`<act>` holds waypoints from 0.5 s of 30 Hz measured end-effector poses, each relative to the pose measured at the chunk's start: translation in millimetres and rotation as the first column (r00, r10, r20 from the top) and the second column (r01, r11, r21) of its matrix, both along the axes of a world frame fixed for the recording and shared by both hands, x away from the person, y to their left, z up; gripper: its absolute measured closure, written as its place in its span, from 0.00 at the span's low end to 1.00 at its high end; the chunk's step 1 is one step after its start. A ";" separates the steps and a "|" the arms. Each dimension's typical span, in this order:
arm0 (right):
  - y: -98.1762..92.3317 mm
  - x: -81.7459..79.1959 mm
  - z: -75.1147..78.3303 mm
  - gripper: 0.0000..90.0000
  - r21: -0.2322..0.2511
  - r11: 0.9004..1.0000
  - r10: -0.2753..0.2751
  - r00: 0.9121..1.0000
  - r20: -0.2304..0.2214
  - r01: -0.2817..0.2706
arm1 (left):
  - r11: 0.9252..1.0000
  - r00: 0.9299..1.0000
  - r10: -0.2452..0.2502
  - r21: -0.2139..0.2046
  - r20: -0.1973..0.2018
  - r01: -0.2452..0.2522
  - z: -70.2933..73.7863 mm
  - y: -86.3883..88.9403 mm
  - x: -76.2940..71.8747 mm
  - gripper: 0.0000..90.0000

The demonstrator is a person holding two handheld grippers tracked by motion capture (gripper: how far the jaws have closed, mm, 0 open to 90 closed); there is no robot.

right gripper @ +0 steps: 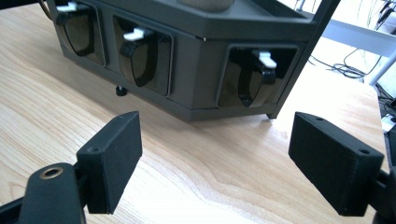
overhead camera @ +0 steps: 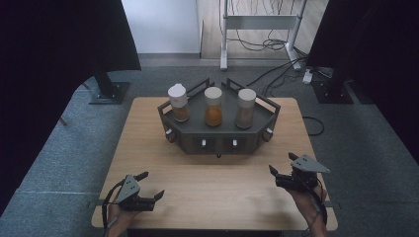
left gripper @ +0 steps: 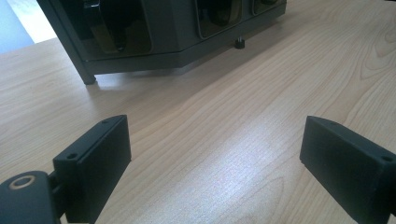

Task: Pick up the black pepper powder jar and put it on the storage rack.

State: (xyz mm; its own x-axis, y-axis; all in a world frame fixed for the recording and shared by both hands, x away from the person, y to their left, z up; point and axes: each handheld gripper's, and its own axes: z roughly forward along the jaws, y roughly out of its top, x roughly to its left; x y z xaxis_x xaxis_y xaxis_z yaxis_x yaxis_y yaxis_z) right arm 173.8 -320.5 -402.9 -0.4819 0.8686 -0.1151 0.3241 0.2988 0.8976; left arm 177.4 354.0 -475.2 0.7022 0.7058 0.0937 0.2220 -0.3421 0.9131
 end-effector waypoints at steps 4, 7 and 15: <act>0.5 1.0 -8.4 0.19 0.000 1.000 -0.007 1.000 -0.005 0.007 | 1.000 1.000 0.001 -0.001 0.001 -0.001 0.0 0.3 -0.3 0.09; 1.0 1.9 -14.5 0.19 -0.001 1.000 -0.010 1.000 -0.011 0.010 | 1.000 1.000 0.002 -0.001 0.000 -0.002 0.0 0.3 -0.3 0.09; 2.3 5.1 -28.9 0.19 -0.003 1.000 -0.016 0.999 -0.038 0.016 | 1.000 1.000 0.001 0.000 0.001 -0.001 -0.1 0.2 -0.2 0.10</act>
